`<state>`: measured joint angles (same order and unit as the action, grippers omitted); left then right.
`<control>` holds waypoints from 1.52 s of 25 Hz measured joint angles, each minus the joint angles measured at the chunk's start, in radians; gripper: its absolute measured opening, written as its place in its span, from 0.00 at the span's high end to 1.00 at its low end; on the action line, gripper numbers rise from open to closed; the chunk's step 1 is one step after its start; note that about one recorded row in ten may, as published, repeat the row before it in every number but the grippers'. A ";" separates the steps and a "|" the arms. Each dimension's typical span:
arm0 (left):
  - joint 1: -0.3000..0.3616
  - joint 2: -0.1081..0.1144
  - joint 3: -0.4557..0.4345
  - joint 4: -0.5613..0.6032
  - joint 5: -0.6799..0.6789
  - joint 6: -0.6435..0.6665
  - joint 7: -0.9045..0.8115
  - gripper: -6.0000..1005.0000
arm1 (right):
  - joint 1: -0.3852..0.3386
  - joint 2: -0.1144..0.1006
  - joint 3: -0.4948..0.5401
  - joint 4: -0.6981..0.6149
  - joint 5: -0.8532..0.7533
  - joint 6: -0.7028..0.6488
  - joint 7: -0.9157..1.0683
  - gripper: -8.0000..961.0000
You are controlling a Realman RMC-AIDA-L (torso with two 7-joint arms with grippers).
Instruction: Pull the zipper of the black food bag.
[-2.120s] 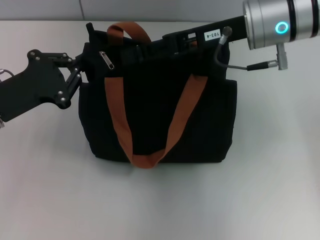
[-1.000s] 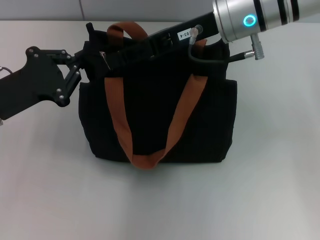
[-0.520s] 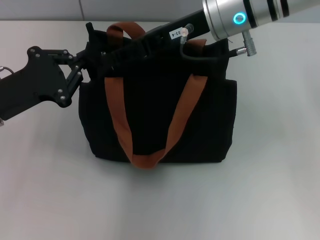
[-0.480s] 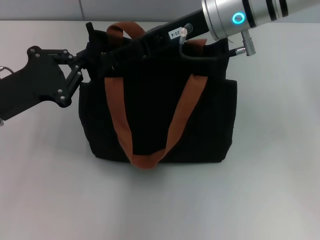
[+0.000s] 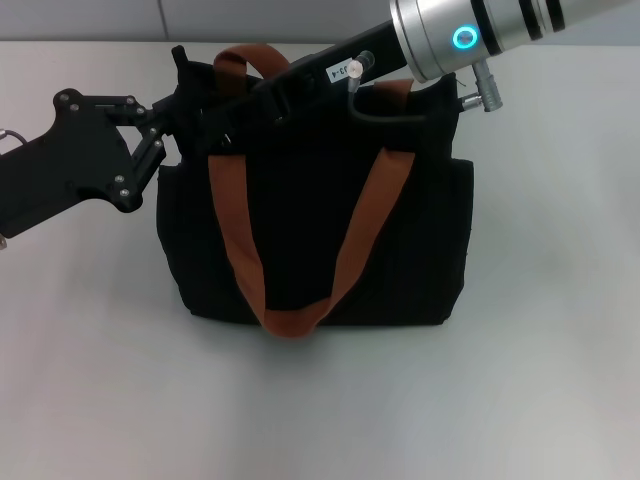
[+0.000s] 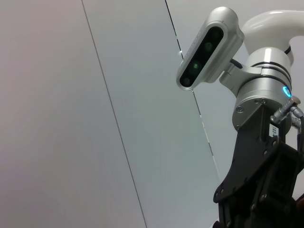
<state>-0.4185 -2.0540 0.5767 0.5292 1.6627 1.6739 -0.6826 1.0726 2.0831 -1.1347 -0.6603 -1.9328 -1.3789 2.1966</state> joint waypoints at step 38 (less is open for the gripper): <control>0.005 0.004 -0.014 0.000 -0.014 0.040 -0.014 0.94 | -0.013 0.000 -0.021 -0.027 0.004 -0.002 0.018 0.85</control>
<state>-0.4130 -2.0504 0.5629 0.5292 1.6489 1.7134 -0.6965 1.0599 2.0831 -1.1558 -0.6872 -1.9292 -1.3804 2.2145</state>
